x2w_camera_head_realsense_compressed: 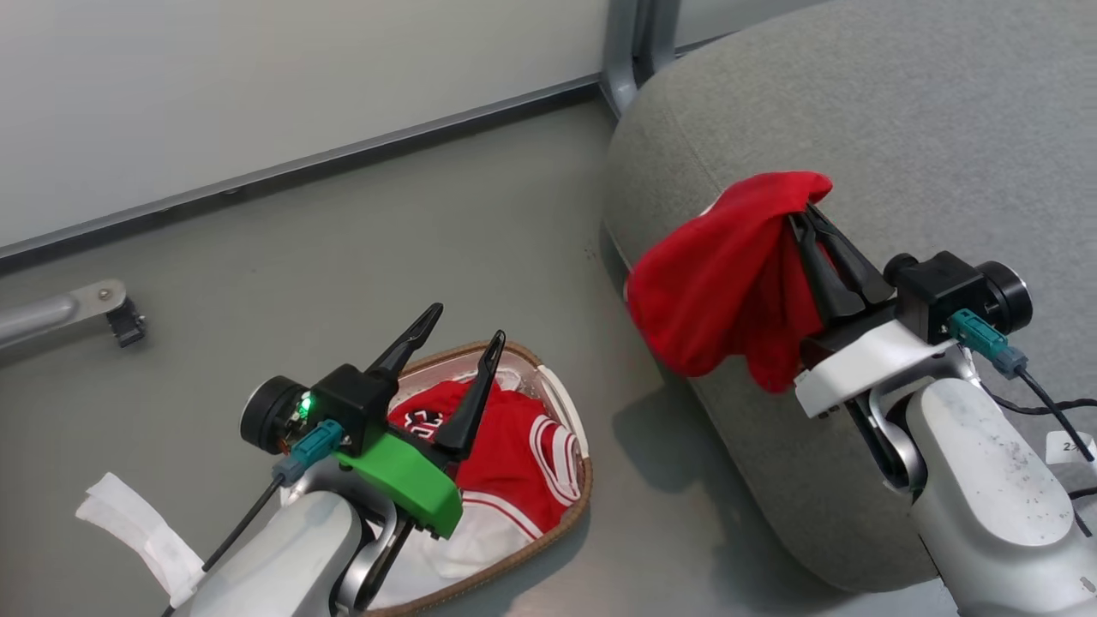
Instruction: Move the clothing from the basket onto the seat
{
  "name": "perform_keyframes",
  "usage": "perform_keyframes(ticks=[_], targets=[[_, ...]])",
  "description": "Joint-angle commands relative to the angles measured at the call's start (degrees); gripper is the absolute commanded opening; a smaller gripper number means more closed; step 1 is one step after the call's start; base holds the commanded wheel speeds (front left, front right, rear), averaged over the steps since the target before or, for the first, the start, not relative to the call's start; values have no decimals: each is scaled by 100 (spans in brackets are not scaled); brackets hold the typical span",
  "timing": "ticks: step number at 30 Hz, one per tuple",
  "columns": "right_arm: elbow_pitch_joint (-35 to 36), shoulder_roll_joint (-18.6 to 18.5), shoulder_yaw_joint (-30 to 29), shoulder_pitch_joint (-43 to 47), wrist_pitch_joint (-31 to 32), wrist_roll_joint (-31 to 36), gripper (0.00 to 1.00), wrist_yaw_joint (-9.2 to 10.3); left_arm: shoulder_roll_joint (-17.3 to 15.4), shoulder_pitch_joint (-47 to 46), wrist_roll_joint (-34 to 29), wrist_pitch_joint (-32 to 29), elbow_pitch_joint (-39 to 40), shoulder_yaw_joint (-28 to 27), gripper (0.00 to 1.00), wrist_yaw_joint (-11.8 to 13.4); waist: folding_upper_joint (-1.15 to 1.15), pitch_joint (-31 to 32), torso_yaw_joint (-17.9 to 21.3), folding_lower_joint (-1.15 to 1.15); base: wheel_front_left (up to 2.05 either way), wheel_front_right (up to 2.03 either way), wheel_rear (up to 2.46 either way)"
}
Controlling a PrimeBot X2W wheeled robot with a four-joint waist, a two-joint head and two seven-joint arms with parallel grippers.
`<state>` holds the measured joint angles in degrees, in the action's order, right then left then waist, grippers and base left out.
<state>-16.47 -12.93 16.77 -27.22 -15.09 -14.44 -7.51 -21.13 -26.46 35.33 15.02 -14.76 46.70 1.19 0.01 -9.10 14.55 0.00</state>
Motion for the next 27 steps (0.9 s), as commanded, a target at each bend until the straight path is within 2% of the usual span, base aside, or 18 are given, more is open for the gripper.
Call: perform_keyframes(ticks=[1,7,14,18,27], targets=[[58,28,-86,91,-12,60,0,4,4,-66,-29,19,-22,-6,100,-16,-1,-264,467,0,0,0,0],[170,120,-246,159,-12,147,0,4,49,-163,-115,20,-102,26,100,-90,-1,-430,680,0,0,0,0],[63,123,-263,-193,-12,137,0,4,93,-307,-188,14,-130,66,100,-155,-1,-709,565,0,0,0,0],[-180,-127,-134,-700,-13,188,0,5,126,-403,-237,-13,-91,117,100,-172,-1,-920,374,0,0,0,0],[-747,-819,-517,-2177,-12,38,0,5,194,-589,-265,-31,16,125,100,-117,-1,-1474,-220,0,0,0,0]])
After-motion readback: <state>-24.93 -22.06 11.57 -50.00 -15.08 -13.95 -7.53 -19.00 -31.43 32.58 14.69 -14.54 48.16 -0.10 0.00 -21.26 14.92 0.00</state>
